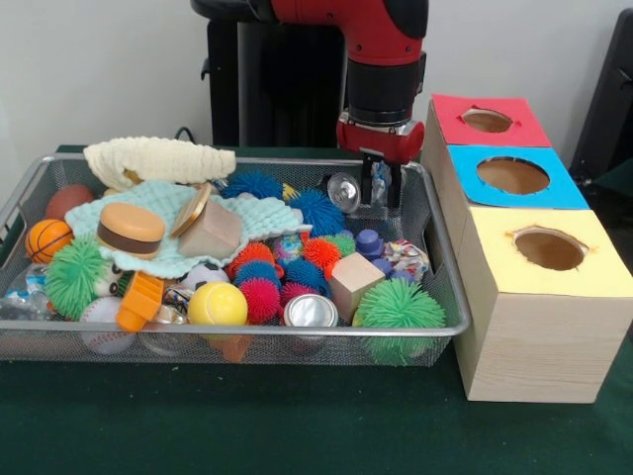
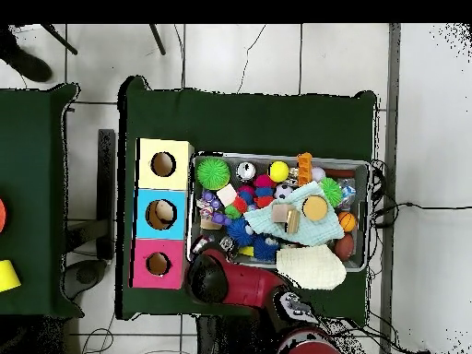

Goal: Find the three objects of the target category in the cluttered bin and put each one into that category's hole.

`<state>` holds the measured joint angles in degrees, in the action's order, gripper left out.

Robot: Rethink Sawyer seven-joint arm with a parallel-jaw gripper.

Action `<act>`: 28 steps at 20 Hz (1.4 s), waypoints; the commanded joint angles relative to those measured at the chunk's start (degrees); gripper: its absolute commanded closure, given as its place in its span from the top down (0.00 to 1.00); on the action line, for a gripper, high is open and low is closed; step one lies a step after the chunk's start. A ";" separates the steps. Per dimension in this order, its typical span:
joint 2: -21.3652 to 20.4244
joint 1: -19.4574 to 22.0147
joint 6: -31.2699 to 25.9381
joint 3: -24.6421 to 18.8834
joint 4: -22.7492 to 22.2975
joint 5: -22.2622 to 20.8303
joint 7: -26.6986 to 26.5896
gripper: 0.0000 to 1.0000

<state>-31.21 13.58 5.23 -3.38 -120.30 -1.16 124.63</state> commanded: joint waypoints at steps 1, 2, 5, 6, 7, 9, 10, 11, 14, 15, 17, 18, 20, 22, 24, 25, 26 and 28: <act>-0.28 1.39 -11.54 -2.19 -6.96 -0.51 5.01 0.00; -0.89 1.33 -12.01 -2.15 -7.26 -0.26 5.13 0.00; -3.05 0.48 -12.86 -1.90 -8.85 0.76 6.19 0.00; -3.64 0.61 -13.24 -2.19 -9.37 1.07 6.48 0.00; -4.12 0.52 -13.25 -2.28 -9.98 1.24 6.80 0.00; -4.99 0.67 -12.90 -2.49 -11.23 1.19 7.10 0.00; -5.29 0.89 -12.07 -2.69 -12.14 0.84 7.24 0.00; -5.50 1.18 -11.00 -2.94 -13.22 0.42 7.46 0.00; -5.15 1.53 -6.24 -3.46 -16.57 -1.16 8.44 0.00; -4.96 1.38 -4.81 -3.41 -17.52 -1.45 8.90 0.00; -5.33 1.63 -4.18 -3.59 -18.93 -1.73 9.05 0.00; -5.88 1.89 -4.31 -3.81 -19.63 -1.71 9.01 0.00; -6.30 2.22 -3.52 -4.62 -21.14 -1.62 9.37 0.00; -6.53 0.18 -1.23 -3.54 -22.59 -1.44 10.18 0.00; -5.49 -2.49 2.77 -2.68 -24.07 -1.78 11.18 0.00; -4.76 -4.47 5.36 -2.18 -24.75 -1.88 12.04 0.00; -4.52 -5.22 7.43 -2.24 -25.88 -2.29 12.74 0.00; -6.02 -6.58 8.97 -2.24 -28.02 -3.19 12.77 0.00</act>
<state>-38.27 9.47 6.54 -3.31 -144.03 -2.62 124.62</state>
